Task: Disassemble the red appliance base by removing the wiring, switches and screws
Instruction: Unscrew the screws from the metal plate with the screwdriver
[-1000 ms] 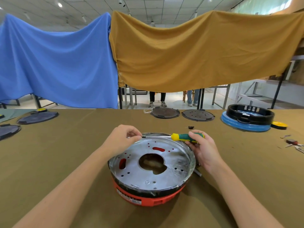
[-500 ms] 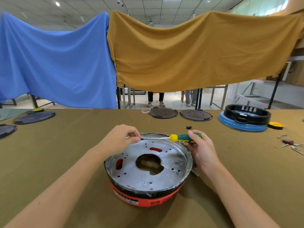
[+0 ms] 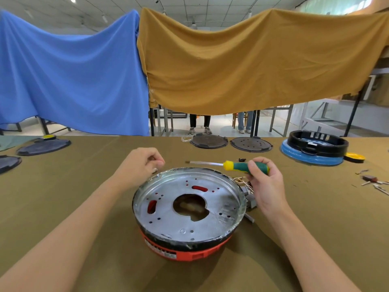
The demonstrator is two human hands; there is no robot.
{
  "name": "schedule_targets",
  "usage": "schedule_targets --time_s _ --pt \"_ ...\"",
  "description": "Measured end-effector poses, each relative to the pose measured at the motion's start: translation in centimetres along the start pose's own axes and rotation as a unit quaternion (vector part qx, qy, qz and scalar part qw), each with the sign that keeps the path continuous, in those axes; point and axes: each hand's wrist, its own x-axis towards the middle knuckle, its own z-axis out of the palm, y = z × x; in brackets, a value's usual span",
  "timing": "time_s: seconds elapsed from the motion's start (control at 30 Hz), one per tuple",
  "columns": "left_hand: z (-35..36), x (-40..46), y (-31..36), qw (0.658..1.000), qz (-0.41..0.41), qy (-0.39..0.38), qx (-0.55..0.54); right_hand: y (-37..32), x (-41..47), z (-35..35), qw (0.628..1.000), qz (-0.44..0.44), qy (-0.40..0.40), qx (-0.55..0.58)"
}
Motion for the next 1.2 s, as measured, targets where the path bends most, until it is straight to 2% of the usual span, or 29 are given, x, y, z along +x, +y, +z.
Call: schedule_targets --time_s 0.07,0.2,0.27,0.37,0.5,0.6,0.7,0.77,0.83,0.9,0.93,1.1,1.2 --pt "-1.0 -0.3 -0.5 0.999 -0.006 -0.007 -0.035 -0.3 0.5 -0.7 0.998 0.024 0.014 0.048" --pt "-0.8 -1.3 0.5 0.978 -0.025 -0.100 -0.181 -0.1 0.7 -0.5 0.990 0.091 0.067 0.079" --pt "-0.2 -1.6 1.2 0.950 -0.065 -0.115 -0.282 -0.3 0.6 -0.6 0.981 0.125 0.089 0.118" --pt "0.3 -1.9 2.3 0.890 -0.107 -0.105 -0.431 -0.7 0.4 -1.1 0.954 0.181 0.102 0.215" --pt "0.7 -3.0 3.9 0.831 -0.132 -0.097 -0.532 -1.5 0.0 -1.0 0.925 0.210 0.043 0.314" --pt "0.9 -3.7 4.9 0.804 -0.147 -0.091 -0.569 -2.8 -0.6 -0.9 0.923 0.215 -0.026 0.317" --pt "1.2 -4.1 5.8 0.794 -0.163 -0.095 -0.578 -4.5 -1.9 -0.1 0.932 0.224 -0.121 0.259" --pt "1.5 -4.3 6.5 0.810 -0.163 -0.102 -0.553 -5.3 -3.0 1.0 0.947 0.217 -0.162 0.175" --pt "2.0 -4.4 7.5 0.828 -0.168 -0.108 -0.524 -5.8 -4.3 2.1 0.968 0.160 -0.191 -0.001" --pt "2.5 -4.6 8.6 0.844 -0.176 -0.114 -0.493 -5.7 -5.5 3.1 0.962 0.062 -0.197 -0.180" --pt "2.7 -4.8 9.2 0.852 -0.176 -0.119 -0.478 -5.6 -6.0 3.5 0.954 0.017 -0.193 -0.229" --pt "3.4 -5.6 11.4 0.880 -0.170 -0.130 -0.423 -4.8 -7.1 4.2 0.936 -0.134 -0.151 -0.290" --pt "3.4 -6.0 12.1 0.885 -0.160 -0.151 -0.409 -5.2 -7.0 3.4 0.925 -0.144 -0.164 -0.312"
